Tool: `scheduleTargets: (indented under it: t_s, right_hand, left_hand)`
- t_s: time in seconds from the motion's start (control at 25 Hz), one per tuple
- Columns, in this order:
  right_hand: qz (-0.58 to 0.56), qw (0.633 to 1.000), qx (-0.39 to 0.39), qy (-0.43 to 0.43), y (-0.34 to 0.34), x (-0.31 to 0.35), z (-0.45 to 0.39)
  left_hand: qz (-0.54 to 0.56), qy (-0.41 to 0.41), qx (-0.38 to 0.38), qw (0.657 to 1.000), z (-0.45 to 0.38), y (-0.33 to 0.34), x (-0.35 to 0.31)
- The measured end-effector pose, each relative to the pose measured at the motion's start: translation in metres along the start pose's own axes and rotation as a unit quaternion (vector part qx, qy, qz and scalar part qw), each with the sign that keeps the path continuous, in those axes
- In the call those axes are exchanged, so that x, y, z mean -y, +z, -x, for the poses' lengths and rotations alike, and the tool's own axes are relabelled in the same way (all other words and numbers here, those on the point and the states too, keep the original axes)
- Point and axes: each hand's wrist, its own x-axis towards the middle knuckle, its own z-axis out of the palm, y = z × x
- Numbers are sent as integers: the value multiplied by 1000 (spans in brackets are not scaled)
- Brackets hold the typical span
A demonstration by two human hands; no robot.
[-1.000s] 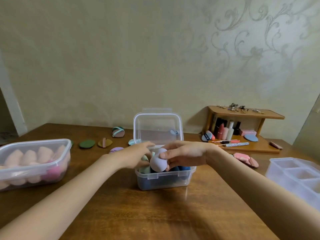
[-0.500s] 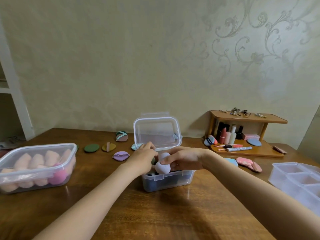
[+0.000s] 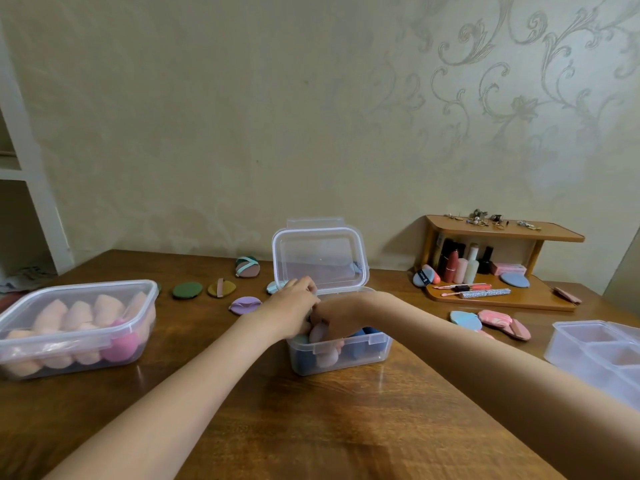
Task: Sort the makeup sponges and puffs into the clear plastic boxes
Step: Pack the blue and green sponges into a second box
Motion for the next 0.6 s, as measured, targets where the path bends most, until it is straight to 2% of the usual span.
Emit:
scheduleTargets:
  t_s: [0.16,0.28,0.36,0.48,0.52,0.6]
  right_hand:
    - [17,999,-47,13,2,8,3]
    - [16,999,-46,-2,4,1,2]
    - [-15,1000,-7,-24,4,-11,5]
    - [-191,977,82,-44,2,-24,13]
    - [-201,976,65,-46,3,-24,14]
    - [-107,992,-22,-67,6,-24,10]
  left_hand:
    - [28,1,32,999,0,0,5]
    - [42,-5,52,998,-1,2,7]
    - [34,0,64,997,-3,3,7]
    - [32,-3,61,998,-4,4,6]
    - [41,-6,59,997,-5,5,7]
    - [70,-14,64,995,-6,4,9]
